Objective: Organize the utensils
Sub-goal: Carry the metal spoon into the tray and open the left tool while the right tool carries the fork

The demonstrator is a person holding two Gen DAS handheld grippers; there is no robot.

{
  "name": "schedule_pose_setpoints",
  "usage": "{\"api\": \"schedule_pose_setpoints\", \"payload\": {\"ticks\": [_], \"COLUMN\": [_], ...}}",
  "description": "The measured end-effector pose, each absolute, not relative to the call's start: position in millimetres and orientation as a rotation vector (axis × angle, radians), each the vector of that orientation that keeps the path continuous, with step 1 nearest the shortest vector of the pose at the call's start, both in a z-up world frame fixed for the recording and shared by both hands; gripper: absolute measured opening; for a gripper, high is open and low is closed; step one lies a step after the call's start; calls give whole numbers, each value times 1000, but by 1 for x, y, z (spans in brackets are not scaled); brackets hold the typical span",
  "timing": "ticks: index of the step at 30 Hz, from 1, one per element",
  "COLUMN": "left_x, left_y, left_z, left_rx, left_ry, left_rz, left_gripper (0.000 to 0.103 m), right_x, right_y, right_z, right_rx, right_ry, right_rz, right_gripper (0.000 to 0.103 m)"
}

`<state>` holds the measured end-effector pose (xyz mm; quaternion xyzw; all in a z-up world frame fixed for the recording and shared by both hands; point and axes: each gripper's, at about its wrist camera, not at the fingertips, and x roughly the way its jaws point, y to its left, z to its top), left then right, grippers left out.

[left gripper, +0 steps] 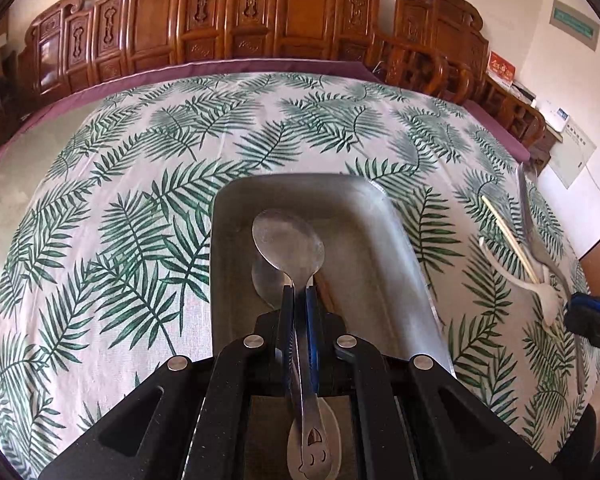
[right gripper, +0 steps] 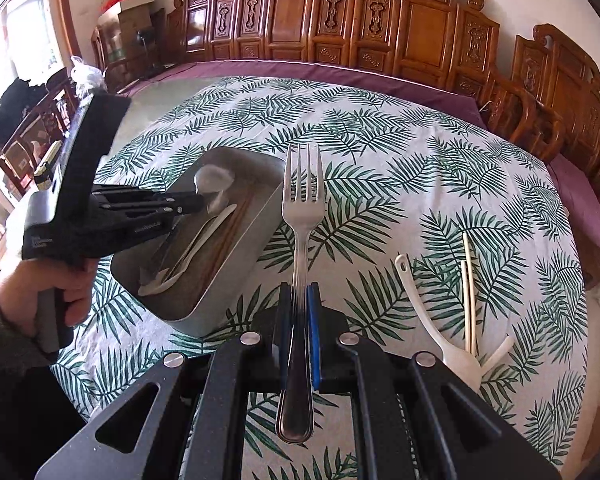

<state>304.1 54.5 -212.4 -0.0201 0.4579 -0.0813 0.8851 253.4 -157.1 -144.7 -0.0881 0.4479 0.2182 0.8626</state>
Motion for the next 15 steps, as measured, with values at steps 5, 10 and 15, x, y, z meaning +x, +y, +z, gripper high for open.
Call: {"api": "schedule_pose_setpoints", "payload": {"ticks": [5, 10, 15], "left_x": [304, 303, 303], "left_y": [59, 61, 62], "left_z": [-220, -224, -224], "left_rx": [-42, -34, -36], "left_ry": [973, 989, 987], "left_rz": [-161, -167, -175], "left_gripper": [5, 5, 5], "right_x": [256, 257, 256], "right_y": [-153, -144, -134], "right_z": [-145, -144, -145], "right_rx": [-175, -177, -188], "right_ry": [938, 940, 945], "right_rz": [461, 468, 479], "right_gripper": [10, 10, 10]}}
